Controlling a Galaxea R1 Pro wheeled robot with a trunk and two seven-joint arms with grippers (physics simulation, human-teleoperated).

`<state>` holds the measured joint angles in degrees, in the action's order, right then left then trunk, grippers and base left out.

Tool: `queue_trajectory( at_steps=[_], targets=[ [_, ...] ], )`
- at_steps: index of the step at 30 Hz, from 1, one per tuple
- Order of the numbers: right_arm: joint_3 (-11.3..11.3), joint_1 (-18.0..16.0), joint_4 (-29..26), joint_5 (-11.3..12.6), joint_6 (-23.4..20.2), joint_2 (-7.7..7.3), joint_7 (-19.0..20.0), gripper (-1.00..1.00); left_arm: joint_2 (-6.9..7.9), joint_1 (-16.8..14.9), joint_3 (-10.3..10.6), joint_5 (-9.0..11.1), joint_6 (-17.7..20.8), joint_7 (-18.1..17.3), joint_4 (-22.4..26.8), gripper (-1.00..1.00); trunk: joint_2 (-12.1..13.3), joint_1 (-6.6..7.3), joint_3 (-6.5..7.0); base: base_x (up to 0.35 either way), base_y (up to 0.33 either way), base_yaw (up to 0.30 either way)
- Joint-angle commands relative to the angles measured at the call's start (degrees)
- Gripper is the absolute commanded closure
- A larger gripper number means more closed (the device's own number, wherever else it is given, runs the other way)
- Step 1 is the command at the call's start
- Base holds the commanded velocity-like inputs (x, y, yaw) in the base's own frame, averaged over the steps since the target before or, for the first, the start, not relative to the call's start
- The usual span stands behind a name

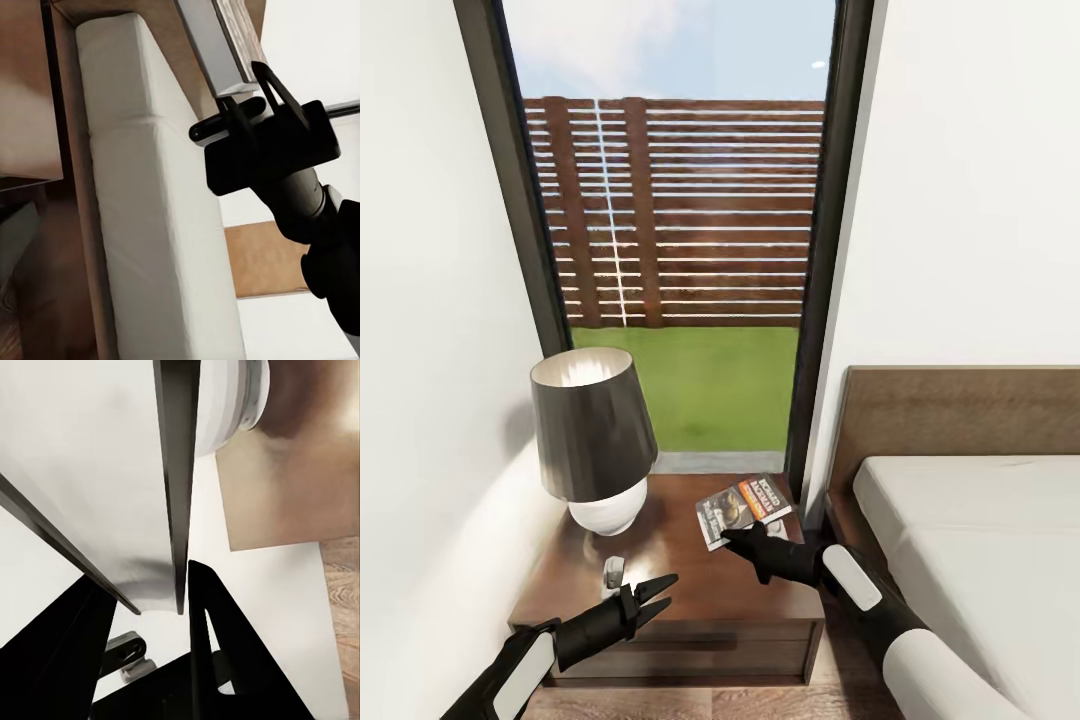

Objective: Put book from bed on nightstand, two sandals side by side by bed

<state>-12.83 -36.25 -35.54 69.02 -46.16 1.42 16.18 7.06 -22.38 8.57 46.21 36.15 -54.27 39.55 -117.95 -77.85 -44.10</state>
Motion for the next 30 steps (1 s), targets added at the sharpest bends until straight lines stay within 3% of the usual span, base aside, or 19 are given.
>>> queue_trajectory(
  at_steps=[1,5,19,24,30],
  targets=[
    [-0.12,-0.05,0.03,-0.29,-0.07,0.09,0.34,1.00,0.06,-0.04,0.22,0.53,0.41,0.04,0.00,-1.00,-0.03,0.01,-0.06,0.000,0.000,0.000],
    [-0.29,-0.05,0.03,-0.29,-0.07,0.29,0.34,1.00,0.06,-0.04,0.22,0.54,0.41,0.04,0.00,-1.00,-0.03,0.01,-0.06,0.000,0.000,0.000],
    [-0.35,-0.05,0.03,-0.29,-0.05,0.34,0.34,1.00,0.06,-0.04,0.22,0.48,0.41,0.07,0.00,-1.00,-5.64,-3.07,-2.57,0.000,0.000,0.000],
    [-0.35,-0.05,0.03,-0.29,-0.05,0.34,0.34,1.00,0.06,-0.04,0.22,0.49,0.41,0.11,0.00,-1.00,-5.64,-3.07,-2.57,0.000,0.000,0.000],
    [-0.35,-0.05,0.03,-0.29,-0.04,0.34,0.34,1.00,0.06,-0.04,0.22,0.47,0.41,0.13,0.00,-1.00,-8.05,-4.38,-3.65,0.000,0.000,0.000]
  ],
)
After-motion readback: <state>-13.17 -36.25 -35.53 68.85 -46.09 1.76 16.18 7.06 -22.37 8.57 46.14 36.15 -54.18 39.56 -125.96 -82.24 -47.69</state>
